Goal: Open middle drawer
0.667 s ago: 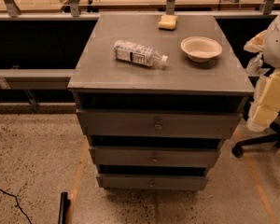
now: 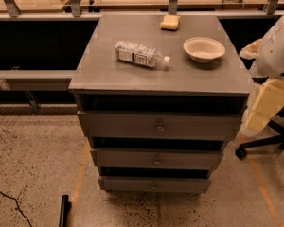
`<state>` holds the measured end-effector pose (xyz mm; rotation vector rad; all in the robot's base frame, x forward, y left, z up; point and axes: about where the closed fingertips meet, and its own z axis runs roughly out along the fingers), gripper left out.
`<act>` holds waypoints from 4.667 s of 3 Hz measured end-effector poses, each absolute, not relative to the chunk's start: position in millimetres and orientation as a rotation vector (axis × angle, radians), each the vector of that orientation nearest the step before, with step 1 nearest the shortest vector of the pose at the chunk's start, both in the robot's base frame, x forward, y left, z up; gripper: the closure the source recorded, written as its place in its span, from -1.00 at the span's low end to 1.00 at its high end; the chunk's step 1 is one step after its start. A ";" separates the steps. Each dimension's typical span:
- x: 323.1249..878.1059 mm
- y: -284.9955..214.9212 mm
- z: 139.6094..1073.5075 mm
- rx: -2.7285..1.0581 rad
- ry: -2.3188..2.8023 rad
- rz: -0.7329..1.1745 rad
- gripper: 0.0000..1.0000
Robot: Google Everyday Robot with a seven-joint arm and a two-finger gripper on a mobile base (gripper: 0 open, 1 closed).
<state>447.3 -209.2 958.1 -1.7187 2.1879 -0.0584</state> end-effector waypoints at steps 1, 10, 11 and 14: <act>463.8 -178.7 868.2 -1.760 2.086 0.173 -1.00; 501.5 -158.7 583.3 -1.804 1.930 0.267 -1.00; 509.3 -163.0 537.9 -1.820 1.941 0.271 -1.00; 547.0 -169.9 461.3 -1.827 1.922 0.290 -1.00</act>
Offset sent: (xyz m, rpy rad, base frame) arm 0.0130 0.0249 -0.0735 0.1222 0.0457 0.0816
